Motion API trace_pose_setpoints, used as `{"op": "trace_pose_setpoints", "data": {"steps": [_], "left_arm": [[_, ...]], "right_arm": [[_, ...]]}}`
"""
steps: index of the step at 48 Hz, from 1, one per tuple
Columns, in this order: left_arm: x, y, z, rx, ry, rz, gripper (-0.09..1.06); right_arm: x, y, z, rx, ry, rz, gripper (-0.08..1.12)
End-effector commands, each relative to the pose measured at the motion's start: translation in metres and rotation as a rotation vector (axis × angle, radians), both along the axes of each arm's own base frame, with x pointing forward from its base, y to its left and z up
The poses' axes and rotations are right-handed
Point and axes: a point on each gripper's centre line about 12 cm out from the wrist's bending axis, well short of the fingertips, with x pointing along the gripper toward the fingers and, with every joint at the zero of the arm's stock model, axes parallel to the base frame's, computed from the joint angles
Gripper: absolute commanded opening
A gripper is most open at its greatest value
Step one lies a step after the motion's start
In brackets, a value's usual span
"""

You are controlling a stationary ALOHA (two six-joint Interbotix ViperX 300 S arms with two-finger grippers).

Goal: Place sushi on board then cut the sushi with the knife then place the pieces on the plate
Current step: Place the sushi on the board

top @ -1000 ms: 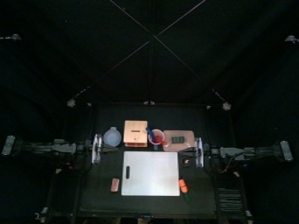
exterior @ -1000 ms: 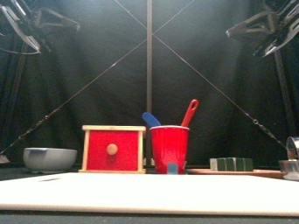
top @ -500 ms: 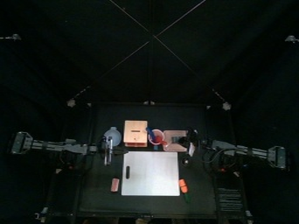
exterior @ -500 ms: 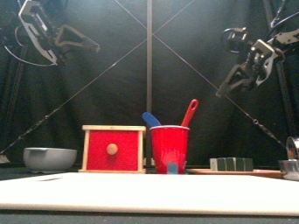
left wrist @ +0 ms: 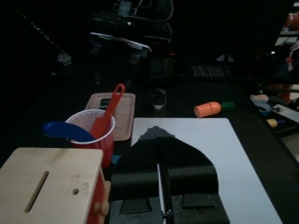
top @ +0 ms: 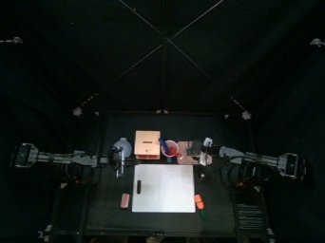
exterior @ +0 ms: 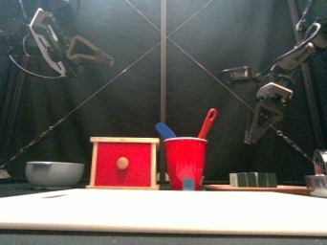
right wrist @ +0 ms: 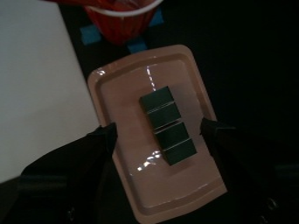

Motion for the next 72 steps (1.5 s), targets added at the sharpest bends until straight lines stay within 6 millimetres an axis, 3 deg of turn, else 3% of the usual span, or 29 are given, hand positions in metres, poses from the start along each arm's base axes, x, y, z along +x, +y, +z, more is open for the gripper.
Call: {"op": "trace_pose_setpoints", "data": {"steps": [1,17,41,52,62,72], "left_arm": [[0.003,0.003,0.008,0.003,-0.027,0.009,0.00],[0.001,0.003,0.003,-0.002,-0.014,0.010,0.00],[-0.001,0.004,-0.002,-0.015,0.000,0.019,0.00],[-0.003,0.004,-0.006,-0.021,0.011,0.022,0.00],[-0.003,0.005,-0.007,-0.021,0.014,0.026,0.00],[-0.003,0.004,-0.007,-0.021,0.014,0.024,0.00]], "right_arm": [[0.008,-0.011,0.001,-0.051,0.031,0.019,1.04],[0.010,-0.038,-0.031,-0.061,0.137,0.054,1.04],[0.025,-0.048,-0.065,0.072,0.194,0.138,1.01],[0.020,-0.047,-0.074,0.100,0.215,0.125,0.84],[0.021,-0.046,-0.060,0.143,0.186,0.087,0.64],[0.024,-0.039,-0.024,0.305,0.050,-0.046,0.64]]}}
